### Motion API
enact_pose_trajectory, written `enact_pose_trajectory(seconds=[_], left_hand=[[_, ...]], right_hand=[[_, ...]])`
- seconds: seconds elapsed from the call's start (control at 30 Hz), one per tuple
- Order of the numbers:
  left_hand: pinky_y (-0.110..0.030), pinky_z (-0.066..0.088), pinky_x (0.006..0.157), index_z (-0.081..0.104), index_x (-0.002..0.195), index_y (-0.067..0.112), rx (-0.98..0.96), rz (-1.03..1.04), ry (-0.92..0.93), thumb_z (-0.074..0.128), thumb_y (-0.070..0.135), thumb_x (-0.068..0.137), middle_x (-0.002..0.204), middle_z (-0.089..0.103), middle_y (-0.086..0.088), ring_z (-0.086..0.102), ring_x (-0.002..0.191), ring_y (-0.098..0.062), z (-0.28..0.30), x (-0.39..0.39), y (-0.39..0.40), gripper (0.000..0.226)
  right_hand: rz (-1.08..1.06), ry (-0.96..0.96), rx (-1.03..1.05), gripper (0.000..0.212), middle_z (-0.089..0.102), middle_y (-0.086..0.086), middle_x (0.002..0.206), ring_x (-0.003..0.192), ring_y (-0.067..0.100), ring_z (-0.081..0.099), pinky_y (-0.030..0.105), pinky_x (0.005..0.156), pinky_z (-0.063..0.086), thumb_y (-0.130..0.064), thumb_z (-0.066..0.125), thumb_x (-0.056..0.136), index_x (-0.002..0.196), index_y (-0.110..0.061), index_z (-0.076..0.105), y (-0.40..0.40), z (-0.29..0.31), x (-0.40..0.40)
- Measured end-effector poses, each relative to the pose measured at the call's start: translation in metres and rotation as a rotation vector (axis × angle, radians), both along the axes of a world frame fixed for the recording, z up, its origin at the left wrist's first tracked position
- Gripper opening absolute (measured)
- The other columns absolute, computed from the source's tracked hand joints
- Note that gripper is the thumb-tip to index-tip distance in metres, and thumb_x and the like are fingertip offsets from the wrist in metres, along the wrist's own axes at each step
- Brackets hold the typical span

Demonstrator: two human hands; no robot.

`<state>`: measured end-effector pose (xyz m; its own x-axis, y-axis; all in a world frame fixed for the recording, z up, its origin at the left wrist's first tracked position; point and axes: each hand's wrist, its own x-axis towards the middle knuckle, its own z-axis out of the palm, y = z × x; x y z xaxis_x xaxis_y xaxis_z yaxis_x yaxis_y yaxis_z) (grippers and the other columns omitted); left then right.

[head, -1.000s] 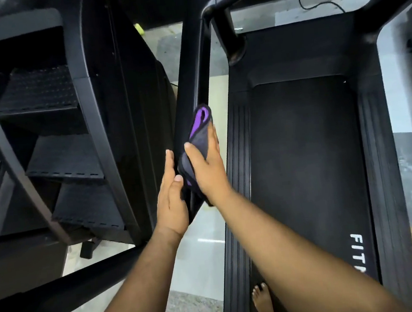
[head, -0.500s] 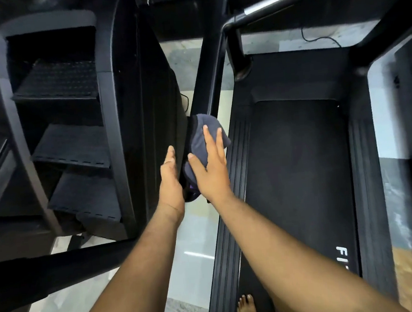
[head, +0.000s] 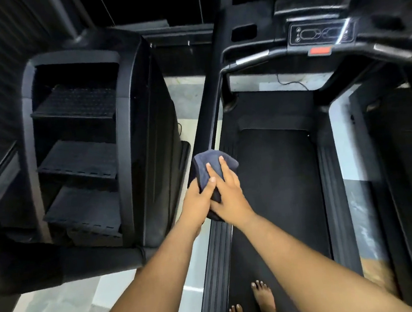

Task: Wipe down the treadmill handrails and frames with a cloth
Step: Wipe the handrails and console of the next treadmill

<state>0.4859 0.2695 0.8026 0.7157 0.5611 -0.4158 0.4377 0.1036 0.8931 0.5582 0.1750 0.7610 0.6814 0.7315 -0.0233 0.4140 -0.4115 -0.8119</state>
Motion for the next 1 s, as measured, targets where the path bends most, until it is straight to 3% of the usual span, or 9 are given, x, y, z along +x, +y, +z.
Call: enact_pose_trajectory(seconds=[0.13,0.27,0.37,0.43,0.57,0.67,0.8,1.0], left_hand=[[-0.029,0.06,0.084,0.064,0.121,0.02,-0.089,-0.001,-0.072,0.061,0.028,0.103,0.111,0.077,0.002,0.074,0.105,-0.014,0.017,-0.011,-0.004,0.02],[-0.041,0.059,0.094,0.064,0.124,0.021,-0.147,-0.042,-0.099,0.059,0.022,0.103,0.113,0.077,0.001,0.073,0.107,-0.018,0.034,-0.019,-0.006,0.021],[-0.041,0.057,0.098,0.064,0.125,0.021,-0.232,-0.087,-0.141,0.056,0.019,0.103,0.115,0.077,0.001,0.072,0.111,-0.019,0.048,-0.017,-0.012,0.024],[-0.034,0.059,0.088,0.065,0.123,0.021,-0.32,-0.105,-0.172,0.053,0.014,0.103,0.111,0.078,0.001,0.073,0.106,-0.017,0.061,-0.015,-0.023,0.024],[-0.028,0.057,0.074,0.065,0.122,0.017,-0.41,-0.153,-0.208,0.051,0.01,0.1,0.108,0.078,-0.003,0.074,0.1,-0.018,0.076,-0.008,-0.048,0.026],[-0.034,0.056,0.088,0.063,0.125,0.022,-0.395,-0.177,-0.2,0.063,0.014,0.096,0.113,0.077,-0.002,0.071,0.11,-0.021,0.077,0.0,-0.064,0.031],[-0.034,0.055,0.094,0.066,0.127,0.025,-0.314,-0.278,-0.201,0.075,0.037,0.092,0.115,0.078,0.004,0.073,0.109,-0.015,0.079,0.014,-0.087,0.038],[-0.031,0.058,0.086,0.071,0.112,0.021,-0.108,-0.189,-0.266,0.07,0.045,0.096,0.105,0.079,0.005,0.075,0.1,-0.012,0.081,0.052,-0.142,0.028]], right_hand=[[0.062,0.031,0.012,0.096,-0.021,-0.02,0.168,0.156,0.014,0.0,0.04,0.124,0.021,-0.044,0.076,0.09,0.162,-0.043,0.012,-0.031,0.021,-0.006],[-0.077,0.103,0.083,0.089,-0.002,-0.013,0.172,0.155,0.002,0.001,0.03,0.123,0.016,-0.052,0.07,0.093,0.162,-0.04,0.016,-0.061,0.04,-0.004],[-0.264,0.315,0.156,0.084,0.026,-0.01,0.166,0.15,0.004,0.026,0.022,0.117,0.027,-0.045,0.065,0.098,0.164,-0.026,0.016,-0.076,0.057,0.004],[-0.375,0.552,0.256,0.081,0.04,-0.013,0.156,0.14,0.003,0.042,0.023,0.111,0.038,-0.044,0.065,0.099,0.163,-0.026,0.018,-0.087,0.07,0.006],[-0.511,0.72,0.502,0.035,0.072,-0.009,0.124,0.113,0.007,0.069,0.025,0.087,0.055,-0.037,0.066,0.1,0.132,-0.027,0.057,-0.113,0.092,0.004],[-0.537,0.668,0.626,0.03,0.076,0.004,0.119,0.115,0.022,0.07,0.036,0.092,0.057,-0.024,0.072,0.097,0.124,-0.013,0.066,-0.134,0.1,0.006],[-0.588,0.55,0.627,0.027,0.076,0.007,0.116,0.113,0.023,0.072,0.044,0.099,0.056,-0.023,0.074,0.094,0.119,-0.013,0.07,-0.164,0.106,0.013],[-0.69,0.407,0.526,0.019,0.077,-0.007,0.109,0.104,0.009,0.072,0.029,0.089,0.058,-0.034,0.069,0.098,0.114,-0.022,0.071,-0.225,0.114,0.032]])
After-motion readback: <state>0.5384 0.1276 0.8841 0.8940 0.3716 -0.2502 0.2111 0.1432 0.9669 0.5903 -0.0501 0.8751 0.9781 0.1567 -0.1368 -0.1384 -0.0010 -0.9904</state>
